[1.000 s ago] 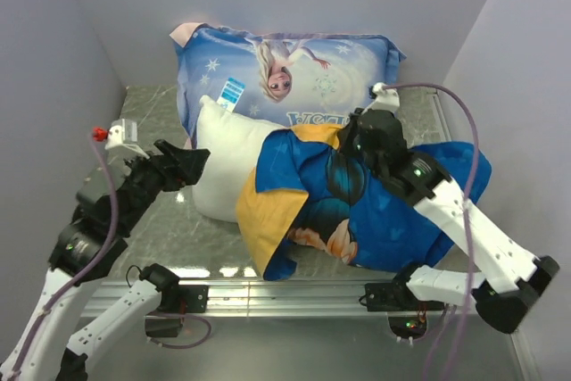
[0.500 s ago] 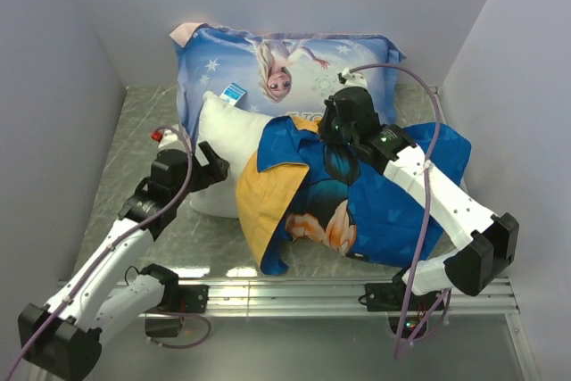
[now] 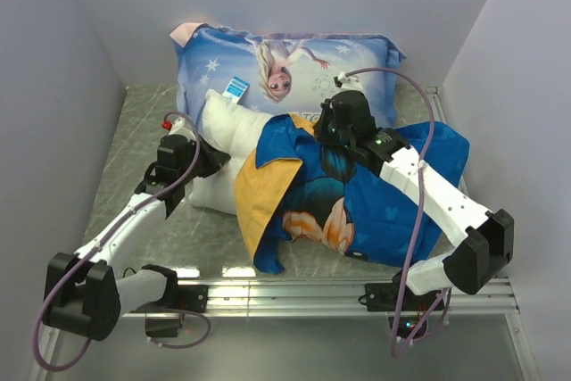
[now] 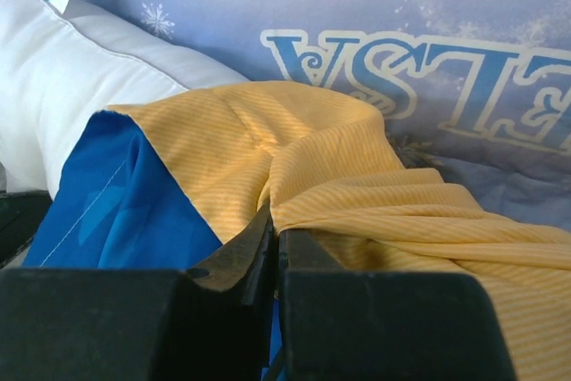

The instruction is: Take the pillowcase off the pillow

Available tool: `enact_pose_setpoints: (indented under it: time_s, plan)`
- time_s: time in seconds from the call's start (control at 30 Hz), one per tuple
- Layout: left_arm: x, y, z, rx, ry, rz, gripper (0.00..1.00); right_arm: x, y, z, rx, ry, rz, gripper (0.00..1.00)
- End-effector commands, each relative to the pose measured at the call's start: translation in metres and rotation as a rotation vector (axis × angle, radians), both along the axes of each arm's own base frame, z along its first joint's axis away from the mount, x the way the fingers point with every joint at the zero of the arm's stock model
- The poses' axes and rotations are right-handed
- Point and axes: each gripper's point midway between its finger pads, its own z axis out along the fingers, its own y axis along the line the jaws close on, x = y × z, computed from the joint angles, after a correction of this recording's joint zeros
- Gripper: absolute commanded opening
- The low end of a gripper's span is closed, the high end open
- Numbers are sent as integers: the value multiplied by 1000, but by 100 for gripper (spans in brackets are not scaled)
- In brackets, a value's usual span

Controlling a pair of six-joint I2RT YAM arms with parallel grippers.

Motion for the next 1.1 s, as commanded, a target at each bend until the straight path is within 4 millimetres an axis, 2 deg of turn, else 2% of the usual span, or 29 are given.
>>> enact_pose_setpoints:
  time_s: [0.0,0.03,0.07,0.1,0.13,0.17,0.23,0.27,0.3,0.37,0.4,0.43,0.47,0.5,0.53,0.57,0.6,0.63,0.67,0.83,0.97,1.03,1.07]
  plan:
    - [8,-7,45,-59,-114,-9,0,1,16,19,69,-50,50,0]
    - [3,-1,45,-39,-91,16,0,0,13,23,68,-58,44,2]
    - [1,7,50,-23,-86,58,0,-2,9,23,58,-52,36,11]
    - [2,20,73,-8,-138,127,0,-6,5,33,59,-68,30,19]
    - [-5,27,71,16,-103,152,0,-9,1,43,60,-84,24,30]
    - [-7,36,93,17,-147,193,0,-17,-7,56,72,-101,14,47]
    - [-12,45,108,18,-169,235,0,-36,-22,78,89,-137,3,59]
    - [-12,45,108,16,-169,239,0,-35,-24,77,84,-136,-9,62]
    - [-15,47,114,11,-173,243,0,-50,-37,87,94,-151,-24,64]
    - [-18,49,120,2,-184,260,0,-64,-54,78,82,-144,-67,68]
    - [-21,51,125,-5,-194,267,0,-77,-69,84,102,-165,-97,69]
    - [-22,52,129,-11,-205,272,0,-84,-76,64,84,-135,-111,69]
    - [-24,53,133,-13,-219,274,0,-92,-82,55,82,-121,-123,70]
    - [-26,54,139,-20,-233,278,0,-104,-87,55,124,-128,-123,69]
    - [-27,54,143,-24,-240,278,0,-111,-87,28,113,-86,-108,69]
    - [-27,53,148,-24,-252,268,0,-118,-88,22,136,-90,-102,70]
    - [-27,52,150,-26,-252,262,0,-117,-87,13,151,-80,-109,70]
    - [-27,51,151,-26,-250,255,0,-117,-85,-9,122,-44,-104,70]
    - [-28,50,155,-26,-258,248,0,-114,-82,-19,105,-17,-99,70]
    - [-30,52,154,-8,-259,251,0,-98,-56,-19,117,-18,-39,68]
    - [-29,49,152,-7,-255,233,0,-83,-49,-40,64,21,-59,66]
    - [-30,49,155,-9,-259,232,0,-81,-55,-48,37,35,-93,58]
    - [-31,50,161,-9,-273,233,0,-80,-60,-50,21,38,-115,39]
